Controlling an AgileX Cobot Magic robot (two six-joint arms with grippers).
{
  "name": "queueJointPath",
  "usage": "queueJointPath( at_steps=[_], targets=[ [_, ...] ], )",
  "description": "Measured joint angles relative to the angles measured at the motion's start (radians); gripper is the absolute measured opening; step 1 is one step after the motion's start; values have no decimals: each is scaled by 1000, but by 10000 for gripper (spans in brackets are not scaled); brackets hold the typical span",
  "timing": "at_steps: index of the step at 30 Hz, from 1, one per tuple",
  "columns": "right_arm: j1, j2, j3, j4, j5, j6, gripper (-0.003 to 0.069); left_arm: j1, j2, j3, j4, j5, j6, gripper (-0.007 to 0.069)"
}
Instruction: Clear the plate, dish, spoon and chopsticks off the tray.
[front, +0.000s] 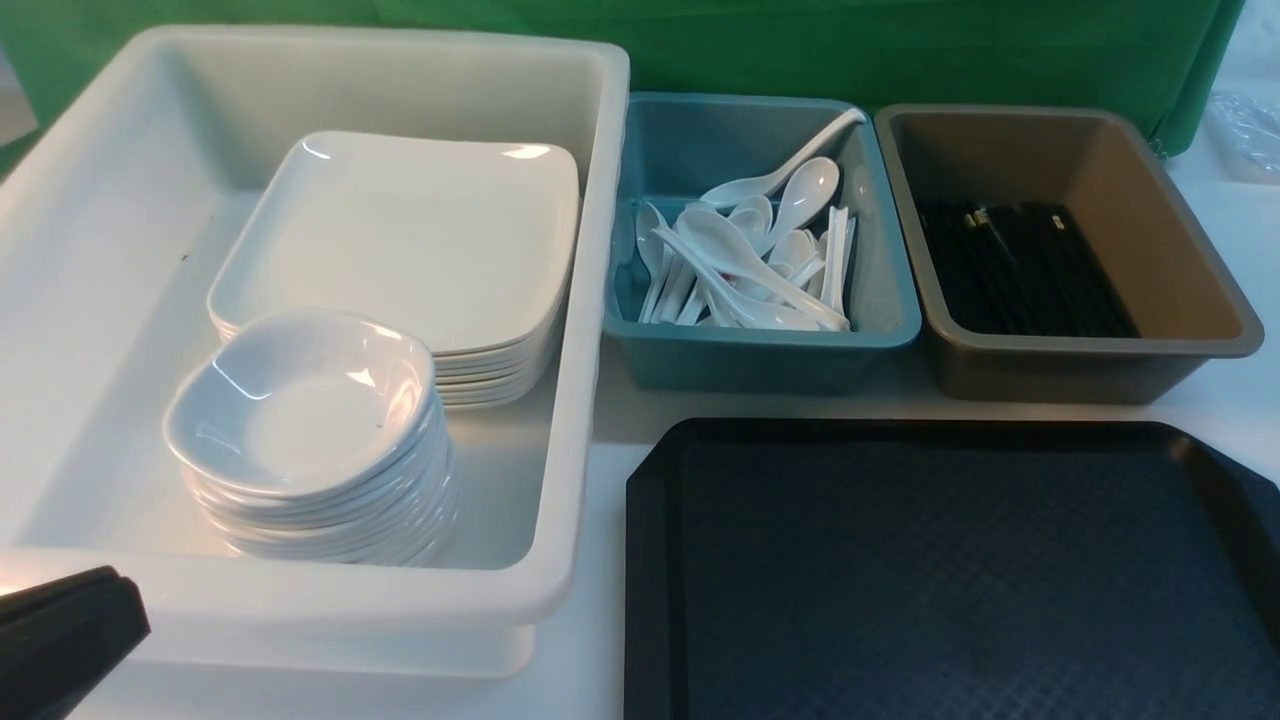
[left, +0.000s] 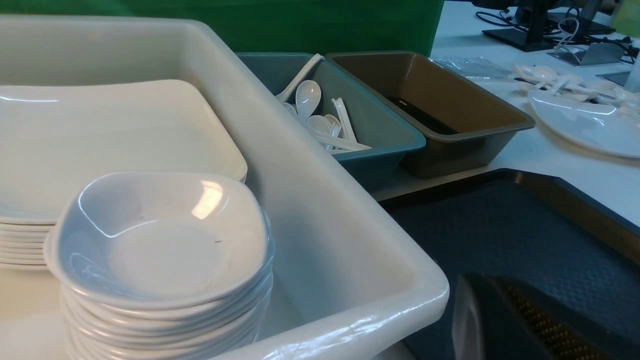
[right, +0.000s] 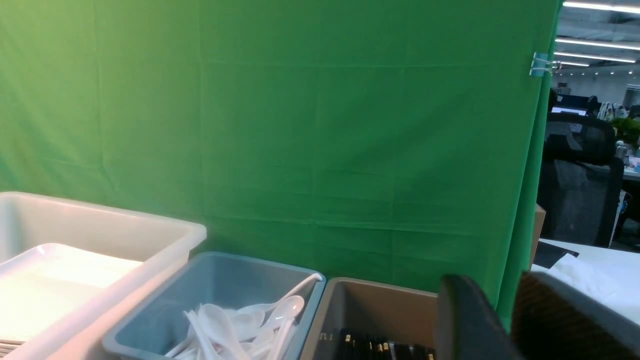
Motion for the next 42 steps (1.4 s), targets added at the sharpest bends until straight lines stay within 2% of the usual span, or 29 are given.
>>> queueJointPath(
  at_steps=[15, 21, 24, 28, 33, 37, 42],
  targets=[
    [0, 0, 0, 0, 0, 0, 198, 0, 0, 0, 32, -17, 17, 2],
    [0, 0, 0, 0, 0, 0, 198, 16, -17, 22, 150, -171, -2, 2],
    [0, 0, 0, 0, 0, 0, 198, 80, -53, 76, 177, -250, 4, 2],
    [0, 0, 0, 0, 0, 0, 203, 241, -143, 220, 177, -356, 9, 3],
    [0, 0, 0, 0, 0, 0, 217, 415, -194, 401, 177, -411, 2, 3],
    [0, -1, 0, 0, 0, 0, 223, 474, -195, 457, 177, -390, -5, 3],
    [0, -2, 0, 0, 0, 0, 235, 491, -196, 459, 182, -322, -9, 3]
  ],
)
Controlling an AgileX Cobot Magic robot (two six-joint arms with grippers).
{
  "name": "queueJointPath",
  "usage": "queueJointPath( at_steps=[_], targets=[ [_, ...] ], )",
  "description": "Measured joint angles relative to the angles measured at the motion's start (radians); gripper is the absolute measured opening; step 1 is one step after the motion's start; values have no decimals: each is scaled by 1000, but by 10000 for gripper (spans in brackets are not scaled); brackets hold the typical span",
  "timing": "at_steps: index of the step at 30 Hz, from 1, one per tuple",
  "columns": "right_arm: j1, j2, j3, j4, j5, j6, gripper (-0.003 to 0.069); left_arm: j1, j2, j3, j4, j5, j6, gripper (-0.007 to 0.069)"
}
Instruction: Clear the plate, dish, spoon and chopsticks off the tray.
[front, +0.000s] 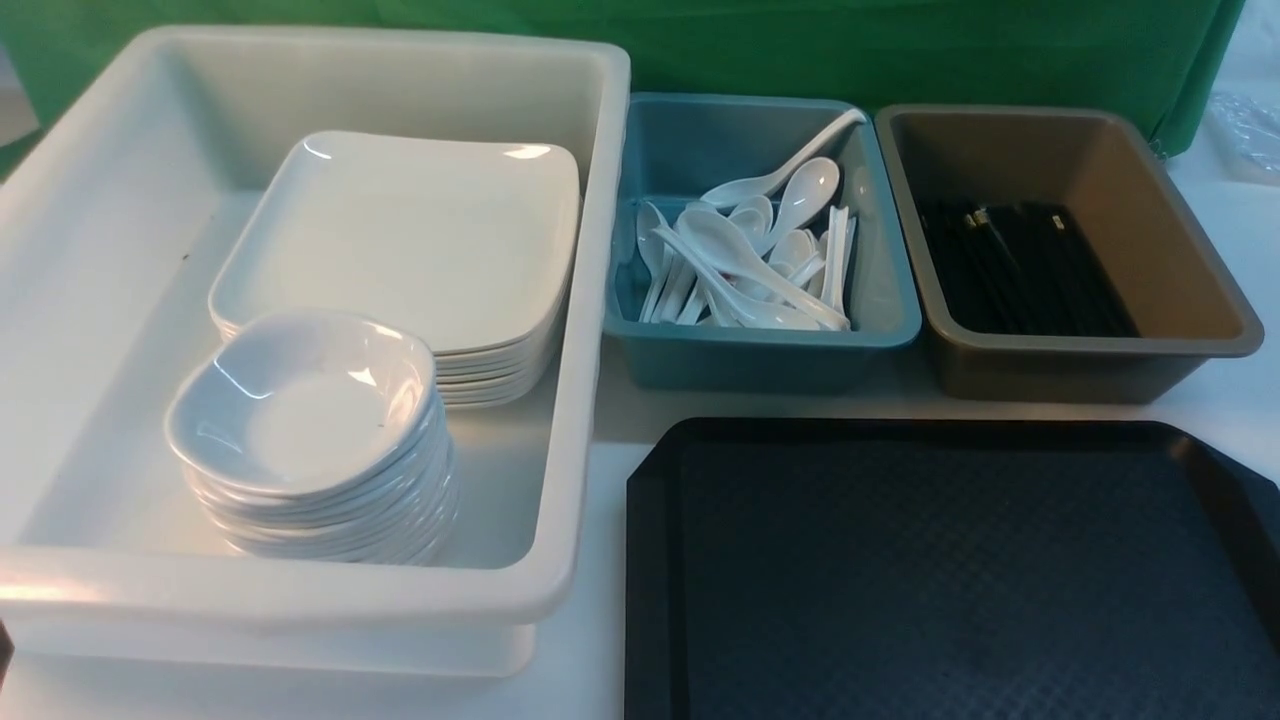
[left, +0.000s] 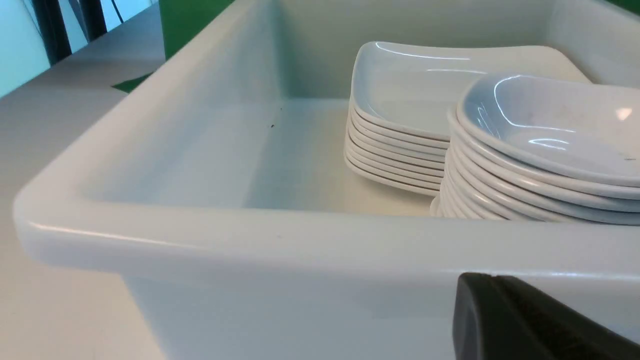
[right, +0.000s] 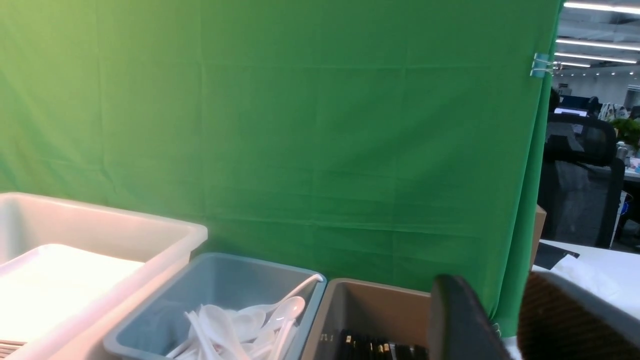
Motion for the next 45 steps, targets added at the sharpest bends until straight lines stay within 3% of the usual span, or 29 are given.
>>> queueJointPath(
  at_steps=[45],
  targets=[
    [0, 0, 0, 0, 0, 1, 237, -63, 0, 0, 60, 1, -23, 3]
  ],
)
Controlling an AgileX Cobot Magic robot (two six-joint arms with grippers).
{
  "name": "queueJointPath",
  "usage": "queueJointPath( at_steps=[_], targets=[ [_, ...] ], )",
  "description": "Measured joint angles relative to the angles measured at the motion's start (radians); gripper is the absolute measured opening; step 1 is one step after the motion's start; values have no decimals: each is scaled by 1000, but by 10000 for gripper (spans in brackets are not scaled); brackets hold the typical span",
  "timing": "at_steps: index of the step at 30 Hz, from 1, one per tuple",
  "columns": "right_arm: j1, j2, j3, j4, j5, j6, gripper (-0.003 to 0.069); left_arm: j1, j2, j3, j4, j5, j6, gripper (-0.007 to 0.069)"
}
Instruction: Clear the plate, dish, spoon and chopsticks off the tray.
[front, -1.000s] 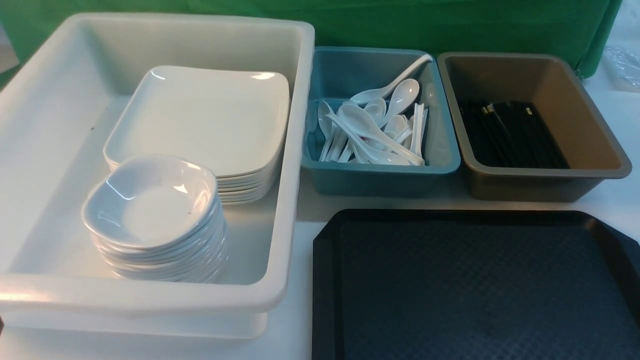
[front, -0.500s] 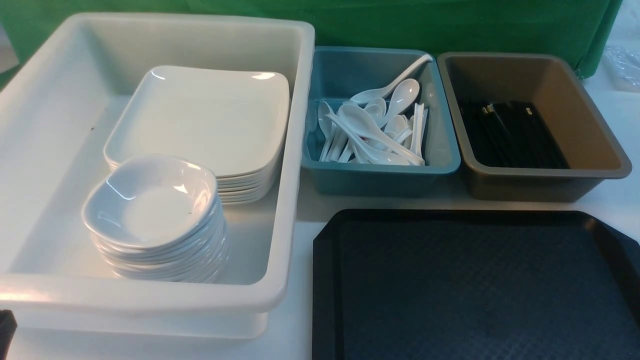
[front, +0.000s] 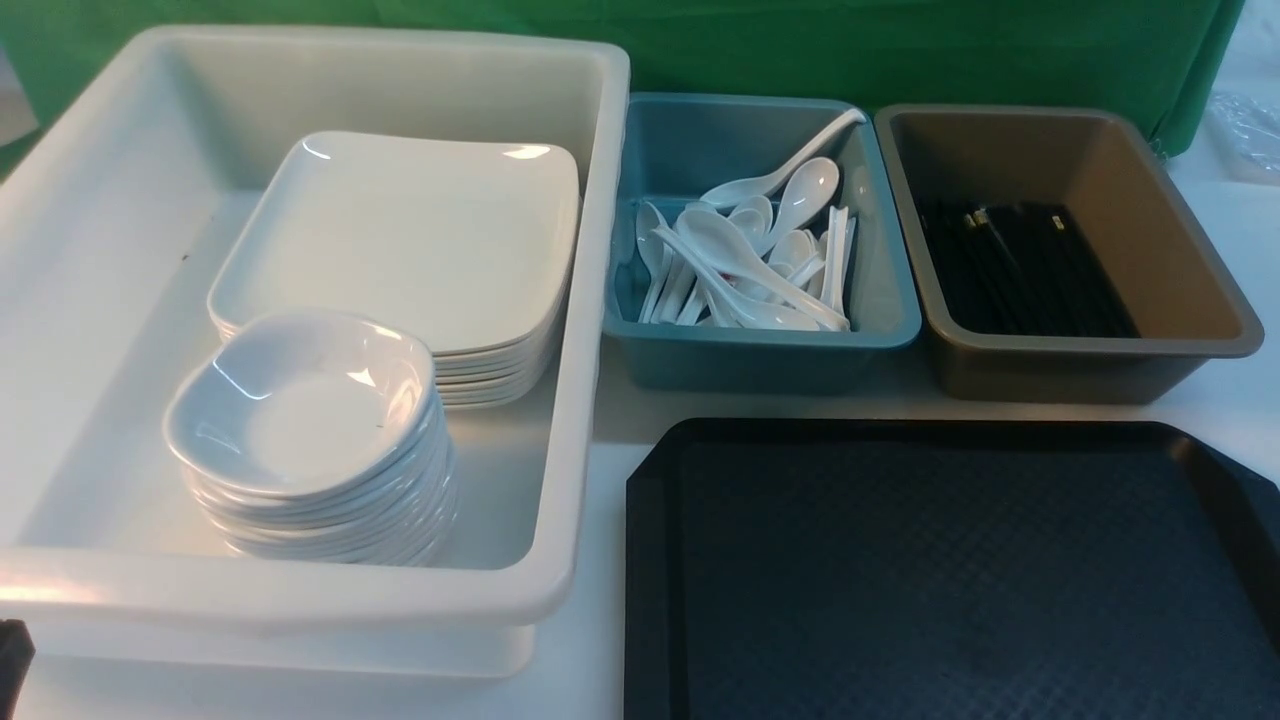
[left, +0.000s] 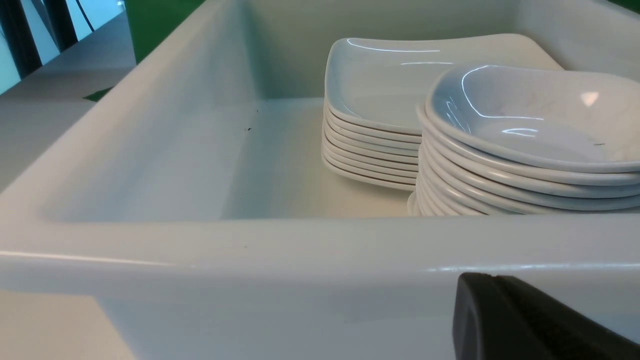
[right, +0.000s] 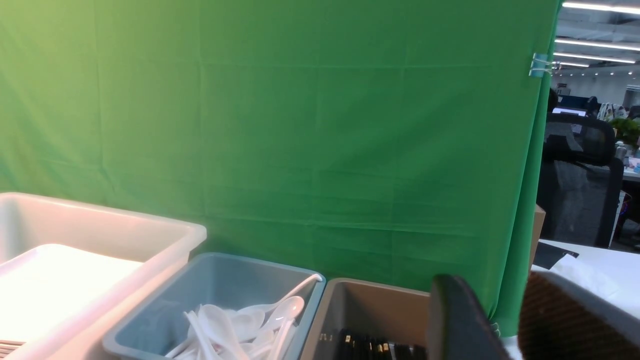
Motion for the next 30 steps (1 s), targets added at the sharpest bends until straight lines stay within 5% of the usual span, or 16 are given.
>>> queueJointPath(
  at_steps=[25, 30],
  targets=[
    [0, 6, 0, -15, 0, 4, 237, 0, -1, 0, 0, 0, 0, 3],
    [0, 69, 1, -180, 3, 204, 237, 0, -1, 0, 0, 0, 0, 3]
  ],
)
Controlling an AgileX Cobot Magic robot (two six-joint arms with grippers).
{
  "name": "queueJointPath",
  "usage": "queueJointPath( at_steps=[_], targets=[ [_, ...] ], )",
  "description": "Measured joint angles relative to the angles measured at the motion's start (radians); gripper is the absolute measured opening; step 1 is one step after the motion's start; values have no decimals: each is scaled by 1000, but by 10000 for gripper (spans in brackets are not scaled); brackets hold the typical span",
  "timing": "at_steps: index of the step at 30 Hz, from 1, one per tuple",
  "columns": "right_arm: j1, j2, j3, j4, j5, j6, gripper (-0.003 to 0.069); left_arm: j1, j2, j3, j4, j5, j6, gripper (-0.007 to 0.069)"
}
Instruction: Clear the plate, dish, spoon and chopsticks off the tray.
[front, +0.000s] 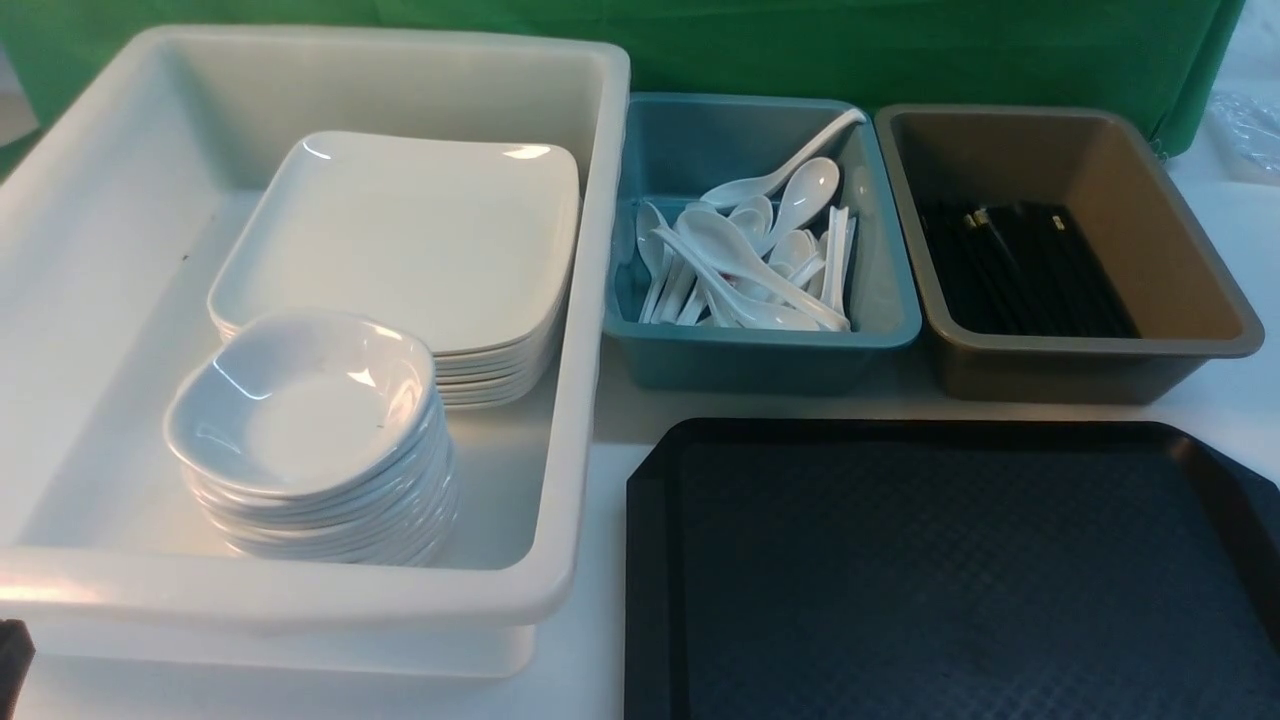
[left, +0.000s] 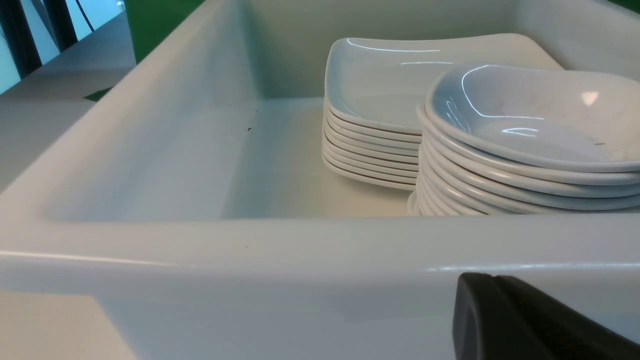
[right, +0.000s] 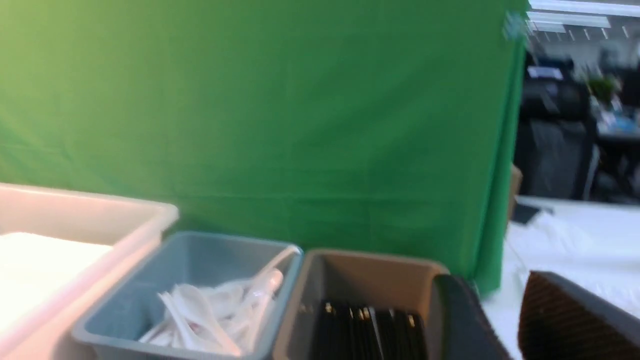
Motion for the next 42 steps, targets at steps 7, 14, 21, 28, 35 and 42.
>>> queueJointPath(
  at_steps=[7, 14, 21, 28, 35, 42],
  targets=[
    [0, 35, 18, -50, 31, 37, 237, 0, 0, 0, 0, 0, 0, 3],
    [-3, 38, 142, -54, 28, -12, 237, 0, 0, 0, 0, 0, 0, 3],
    [-92, -8, 457, -55, -5, -76, 238, 0, 0, 0, 0, -1, 0, 3],
    [-96, -118, 588, -55, -49, -48, 238, 0, 0, 1, 3, 1, 0, 3],
    [-96, -120, 589, -55, -59, -39, 238, 0, 0, 1, 8, 0, 1, 3],
    [-96, -120, 589, -55, -59, -25, 238, 0, 0, 1, 10, 0, 1, 3]
  ],
)
